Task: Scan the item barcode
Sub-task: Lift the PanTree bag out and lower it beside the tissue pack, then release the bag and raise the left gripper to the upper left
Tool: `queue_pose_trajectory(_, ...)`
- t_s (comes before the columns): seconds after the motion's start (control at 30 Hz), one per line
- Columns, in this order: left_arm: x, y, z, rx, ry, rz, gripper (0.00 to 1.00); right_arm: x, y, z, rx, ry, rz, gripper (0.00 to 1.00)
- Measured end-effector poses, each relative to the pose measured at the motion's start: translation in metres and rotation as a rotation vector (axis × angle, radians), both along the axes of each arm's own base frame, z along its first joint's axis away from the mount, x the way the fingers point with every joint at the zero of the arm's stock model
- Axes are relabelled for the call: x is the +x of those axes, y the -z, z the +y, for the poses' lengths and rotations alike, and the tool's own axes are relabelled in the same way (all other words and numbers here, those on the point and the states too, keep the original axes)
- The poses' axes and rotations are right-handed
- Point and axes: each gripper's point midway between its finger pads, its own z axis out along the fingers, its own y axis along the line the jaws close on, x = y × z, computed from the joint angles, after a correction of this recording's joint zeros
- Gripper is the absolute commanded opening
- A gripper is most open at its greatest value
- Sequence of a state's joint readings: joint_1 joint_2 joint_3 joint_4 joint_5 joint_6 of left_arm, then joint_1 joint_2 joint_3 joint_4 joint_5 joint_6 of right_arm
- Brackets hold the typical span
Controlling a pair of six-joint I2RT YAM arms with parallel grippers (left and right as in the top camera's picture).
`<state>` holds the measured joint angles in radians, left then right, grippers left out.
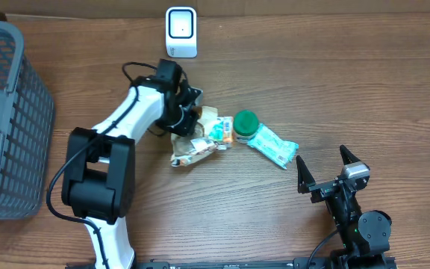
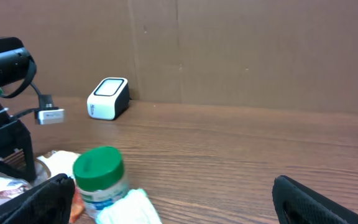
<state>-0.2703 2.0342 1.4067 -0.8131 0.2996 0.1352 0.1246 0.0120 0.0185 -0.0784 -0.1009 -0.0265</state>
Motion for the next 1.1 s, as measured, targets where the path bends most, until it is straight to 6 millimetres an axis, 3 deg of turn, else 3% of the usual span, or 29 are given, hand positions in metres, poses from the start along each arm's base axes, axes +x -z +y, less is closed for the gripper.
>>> queue_pose_trajectory(0.1, -0.002, 0.0, -0.004, -0.002, -0.019, 0.012, 0.47, 0.0, 0.0, 0.0, 0.0, 0.0, 0.0, 1.0)
queue_pose_trajectory(0.17, -0.004, -0.001, -0.002, 0.001, -0.033, 0.027, 1.0, 0.0, 0.0, 0.0, 0.0, 0.0, 0.001, 1.0)
queue_pose_trajectory(0.33, 0.003, -0.026, 0.002, 0.015, -0.057, 0.045, 0.99, 0.0, 0.0, 0.0, 0.0, 0.0, 0.0, 1.0)
queue_pose_trajectory(0.47, 0.033, -0.077, 0.0, 0.018, -0.063, -0.054, 1.0, 0.0, 0.0, 0.0, 0.0, 0.0, 0.0, 1.0)
queue_pose_trajectory(0.57, 0.044, -0.117, 0.001, 0.016, -0.069, -0.13, 1.0, 0.0, 0.0, 0.0, 0.0, 0.0, 0.001, 1.0)
queue_pose_trajectory(0.7, 0.046, -0.197, 0.01, -0.017, -0.094, -0.295, 1.0, 0.0, 0.0, 0.0, 0.0, 0.0, 0.001, 1.0)
queue_pose_trajectory(0.8, 0.036, -0.249, 0.033, -0.041, -0.15, -0.398, 1.0, 0.0, 0.0, 0.0, 0.0, 0.0, 0.0, 1.0)
queue_pose_trajectory(0.83, 0.027, -0.272, 0.052, -0.047, -0.207, -0.435, 1.0, 0.0, 0.0, 0.0, 0.001, 0.0, 0.0, 1.0)
queue_pose_trajectory(0.9, 0.017, -0.293, 0.084, -0.042, -0.291, -0.47, 1.0, 0.0, 0.0, 0.0, 0.0, 0.0, 0.001, 1.0)
queue_pose_trajectory(1.0, 0.009, -0.304, 0.125, -0.022, -0.411, -0.479, 1.0, 0.0, 0.0, 0.0, 0.0, 0.0, 0.001, 1.0)
queue_pose_trajectory(1.1, 0.004, -0.301, 0.162, -0.003, -0.531, -0.449, 0.99, 0.0, 0.0, 0.0, 0.0, 0.0, 0.0, 1.0)
